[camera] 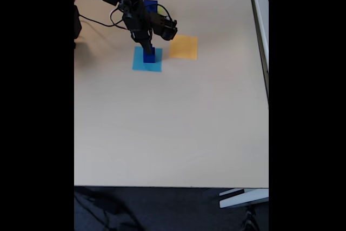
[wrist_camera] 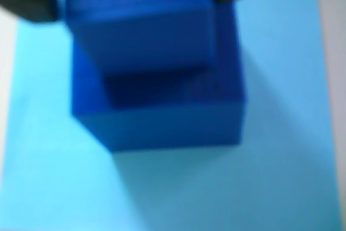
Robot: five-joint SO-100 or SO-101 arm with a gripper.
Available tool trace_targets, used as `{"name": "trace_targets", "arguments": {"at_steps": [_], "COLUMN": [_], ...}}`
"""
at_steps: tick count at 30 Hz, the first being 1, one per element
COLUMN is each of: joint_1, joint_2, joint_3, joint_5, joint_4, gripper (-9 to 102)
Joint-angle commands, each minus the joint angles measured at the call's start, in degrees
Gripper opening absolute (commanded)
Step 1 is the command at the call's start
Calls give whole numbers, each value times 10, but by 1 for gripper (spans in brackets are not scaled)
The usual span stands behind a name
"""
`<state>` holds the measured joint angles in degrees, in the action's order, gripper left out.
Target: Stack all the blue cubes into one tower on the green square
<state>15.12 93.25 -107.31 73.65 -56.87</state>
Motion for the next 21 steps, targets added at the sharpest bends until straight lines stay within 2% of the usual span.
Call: {"name": "trace_targets", "arguments": {"at_steps": [1,11,21], "joint_1": [5,6,-4], "joint_2": [15,18,-45], "joint_3": [3,19,223], "joint_5": [-4,-11,4], "joint_4": [10,2,-120], "gripper": [6,0,1]}}
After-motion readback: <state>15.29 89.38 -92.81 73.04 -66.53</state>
